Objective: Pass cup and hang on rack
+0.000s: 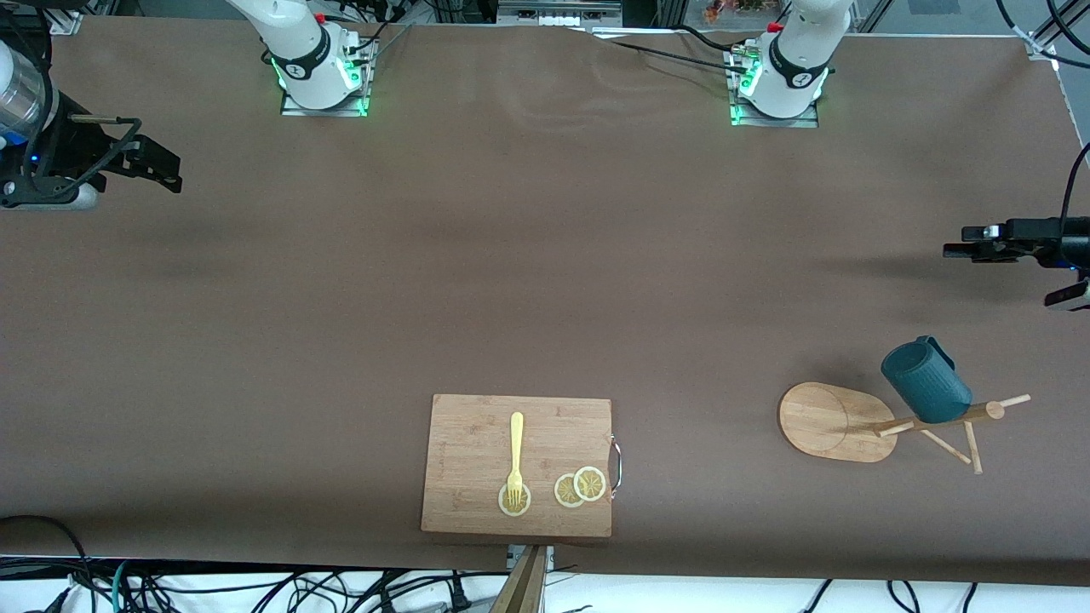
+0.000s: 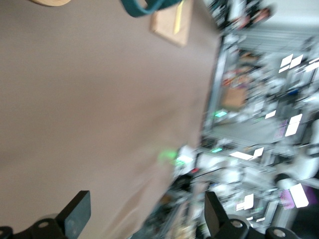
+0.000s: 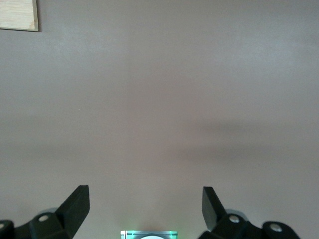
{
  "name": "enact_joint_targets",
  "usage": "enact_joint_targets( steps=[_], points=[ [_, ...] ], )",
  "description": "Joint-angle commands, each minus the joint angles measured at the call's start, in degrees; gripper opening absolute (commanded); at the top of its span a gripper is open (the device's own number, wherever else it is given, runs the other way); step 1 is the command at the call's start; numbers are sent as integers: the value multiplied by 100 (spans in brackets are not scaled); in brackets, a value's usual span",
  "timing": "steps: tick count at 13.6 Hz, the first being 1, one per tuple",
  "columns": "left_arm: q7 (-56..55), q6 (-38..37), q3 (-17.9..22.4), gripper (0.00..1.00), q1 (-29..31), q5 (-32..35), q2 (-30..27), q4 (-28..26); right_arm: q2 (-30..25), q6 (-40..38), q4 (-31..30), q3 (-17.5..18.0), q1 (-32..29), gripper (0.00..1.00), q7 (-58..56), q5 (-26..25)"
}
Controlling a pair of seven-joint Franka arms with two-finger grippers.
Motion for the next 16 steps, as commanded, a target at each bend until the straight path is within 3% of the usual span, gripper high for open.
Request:
enact_joint_targets(
  steps=[1,4,9,13,16],
  points=[
    [-476,7,43,100,-755,900,-316,531,13,-97,90,26,-32,100,21,-35],
    [-1276,400,51,100,-1615,1812,-852,584,13,-97,90,26,-32,100,21,-44],
    [-1472,1129,43,100,-2804,3554,-1222,1050,13,-97,90,26,-32,100,21,-43],
    [-1481,2000,43,100,-3033,4040,-1696,1050,21,-106,90,17,-32,100,-23,-35],
    [-2065,1767,25,100,-3042,4040,-2048,963,21,-106,98,17,-32,100,-5,-35]
  ],
)
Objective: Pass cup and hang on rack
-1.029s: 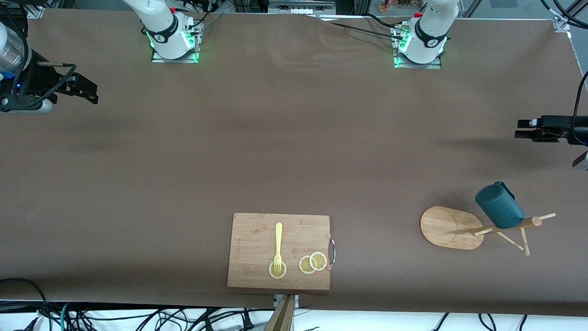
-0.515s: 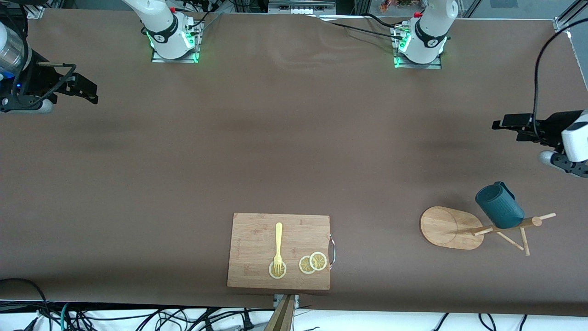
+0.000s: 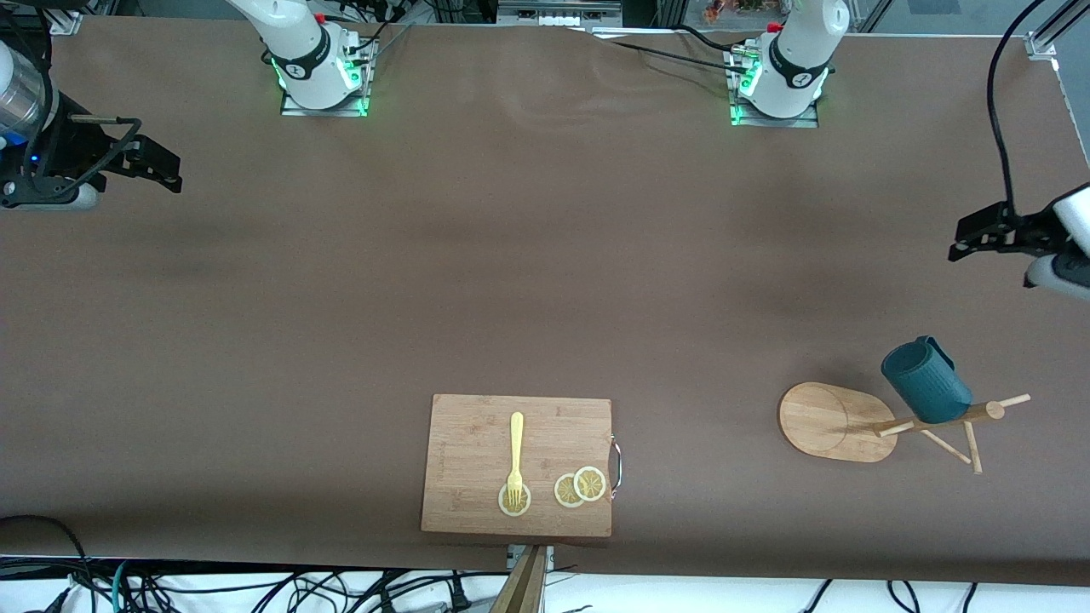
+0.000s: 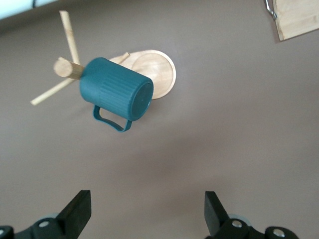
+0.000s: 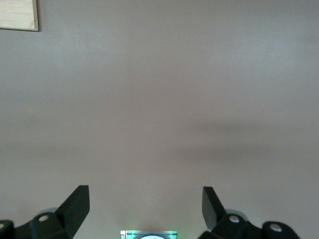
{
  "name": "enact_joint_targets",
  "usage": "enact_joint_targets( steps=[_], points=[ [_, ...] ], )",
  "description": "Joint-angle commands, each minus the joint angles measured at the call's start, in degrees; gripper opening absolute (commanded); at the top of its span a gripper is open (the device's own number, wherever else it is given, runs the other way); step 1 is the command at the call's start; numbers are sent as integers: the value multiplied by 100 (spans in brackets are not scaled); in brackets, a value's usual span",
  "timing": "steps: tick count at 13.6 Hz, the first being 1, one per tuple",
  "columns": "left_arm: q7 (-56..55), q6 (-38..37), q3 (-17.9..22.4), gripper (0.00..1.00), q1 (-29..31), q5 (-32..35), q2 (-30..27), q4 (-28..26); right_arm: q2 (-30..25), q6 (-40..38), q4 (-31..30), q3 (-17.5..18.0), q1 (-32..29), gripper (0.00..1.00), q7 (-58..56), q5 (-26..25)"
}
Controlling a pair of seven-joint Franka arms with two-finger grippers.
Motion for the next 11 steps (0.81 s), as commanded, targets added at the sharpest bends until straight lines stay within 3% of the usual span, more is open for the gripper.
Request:
enact_joint_targets(
  steps=[1,3,11],
  points=[
    [-1105,-347,29,100,-82,117,-329,-148,20,-101,89,18,-32,100,-5,-35],
    [-1935,-498,20,100,-247,82,-374,-157,20,-110,89,18,-32,100,4,-26],
    [-1973,-569,11,100,-337,91,-216,-131,20,-101,89,27,-32,100,22,-17]
  ],
)
